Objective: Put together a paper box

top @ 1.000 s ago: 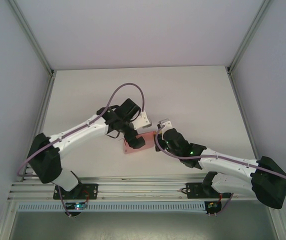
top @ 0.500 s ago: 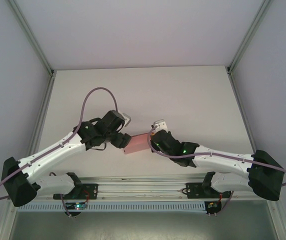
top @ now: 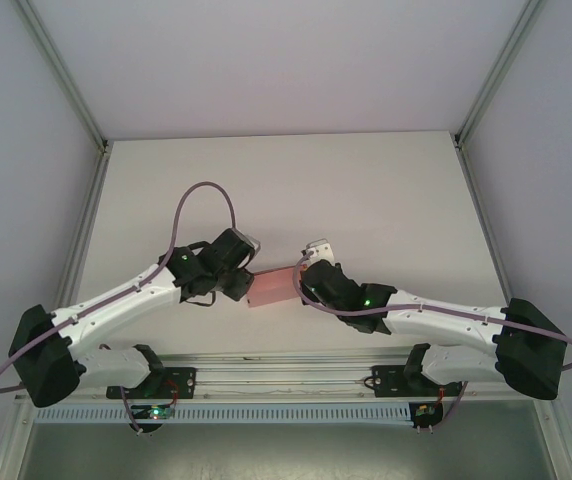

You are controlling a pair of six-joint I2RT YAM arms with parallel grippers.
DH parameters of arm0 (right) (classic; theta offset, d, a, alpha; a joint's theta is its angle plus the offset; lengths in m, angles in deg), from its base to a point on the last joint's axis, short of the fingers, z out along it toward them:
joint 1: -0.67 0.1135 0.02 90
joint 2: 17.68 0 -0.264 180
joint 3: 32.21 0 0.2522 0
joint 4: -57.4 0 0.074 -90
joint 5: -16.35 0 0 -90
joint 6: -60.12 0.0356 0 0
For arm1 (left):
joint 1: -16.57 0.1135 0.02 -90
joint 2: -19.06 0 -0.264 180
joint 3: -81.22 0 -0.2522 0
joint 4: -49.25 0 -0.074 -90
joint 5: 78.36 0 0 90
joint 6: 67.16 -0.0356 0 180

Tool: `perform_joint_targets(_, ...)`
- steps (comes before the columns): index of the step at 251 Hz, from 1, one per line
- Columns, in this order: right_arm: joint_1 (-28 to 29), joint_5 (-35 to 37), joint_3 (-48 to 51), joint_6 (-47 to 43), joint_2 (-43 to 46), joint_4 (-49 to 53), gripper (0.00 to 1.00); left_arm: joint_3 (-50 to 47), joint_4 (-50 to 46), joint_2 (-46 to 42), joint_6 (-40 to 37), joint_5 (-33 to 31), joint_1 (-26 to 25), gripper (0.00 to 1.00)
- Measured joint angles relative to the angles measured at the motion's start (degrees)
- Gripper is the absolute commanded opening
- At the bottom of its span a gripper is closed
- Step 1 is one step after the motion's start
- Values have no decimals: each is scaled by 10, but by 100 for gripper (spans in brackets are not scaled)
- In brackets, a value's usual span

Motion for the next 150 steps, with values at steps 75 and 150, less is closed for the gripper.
perform_joint_targets(75,20,20,-3,1,-1,12,0,0,3,0,52,12,0,0)
perform_joint_targets(150,68,99,-13,2,-30,25,0,12,-28,-1,140,71,21,0)
